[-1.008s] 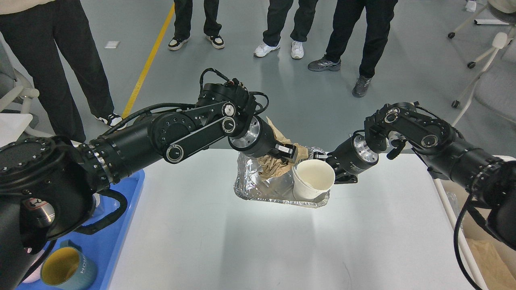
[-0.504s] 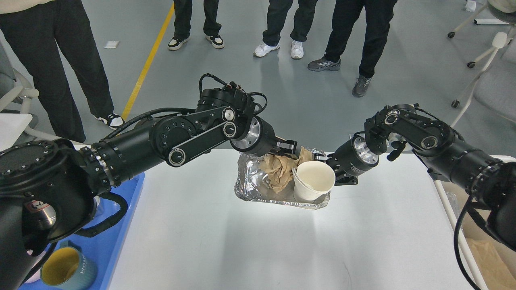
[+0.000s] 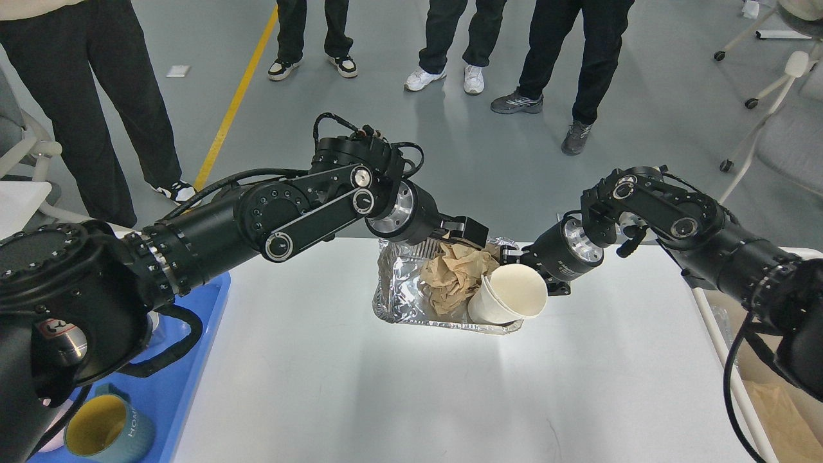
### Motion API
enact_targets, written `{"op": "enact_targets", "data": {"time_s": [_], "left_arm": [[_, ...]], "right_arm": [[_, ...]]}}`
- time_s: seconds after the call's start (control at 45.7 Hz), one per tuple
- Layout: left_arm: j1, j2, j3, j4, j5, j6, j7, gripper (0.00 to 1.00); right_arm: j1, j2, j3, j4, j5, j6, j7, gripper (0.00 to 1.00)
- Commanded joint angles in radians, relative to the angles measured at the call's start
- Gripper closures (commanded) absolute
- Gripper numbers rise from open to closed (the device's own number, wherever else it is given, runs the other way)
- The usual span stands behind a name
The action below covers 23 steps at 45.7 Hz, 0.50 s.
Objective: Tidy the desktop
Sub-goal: 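Drop the brown paper bag into the foil tray and withdraw the left gripper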
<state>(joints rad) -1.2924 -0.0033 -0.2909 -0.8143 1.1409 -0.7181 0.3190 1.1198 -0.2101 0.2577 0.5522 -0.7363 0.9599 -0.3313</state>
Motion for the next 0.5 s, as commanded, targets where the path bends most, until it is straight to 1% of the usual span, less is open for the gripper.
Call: {"op": "enact_targets", "data": {"time_s": [0.0,0.307,0.482], "left_arm": [[-0.007,0.003,-0.016,0.0,-0.001,0.0,0.0,0.03],[-0.011,0.011,-0.045,0.0,-0.001,-0.003,0.0,0.03],[-0.011,0.014,-0.085,0.0,0.0,0.0,0.0,0.03]], "right_arm": [[0.0,0.0,0.0,0.0,0.0,0.0,0.0,1.0],[-0.003,0.0,-0.001,-0.001,-0.002,0.0,0.0,1.0],[-0.003,-0.012,-0.003,-0.005,-0.003,0.0,0.002,1.0]]}}
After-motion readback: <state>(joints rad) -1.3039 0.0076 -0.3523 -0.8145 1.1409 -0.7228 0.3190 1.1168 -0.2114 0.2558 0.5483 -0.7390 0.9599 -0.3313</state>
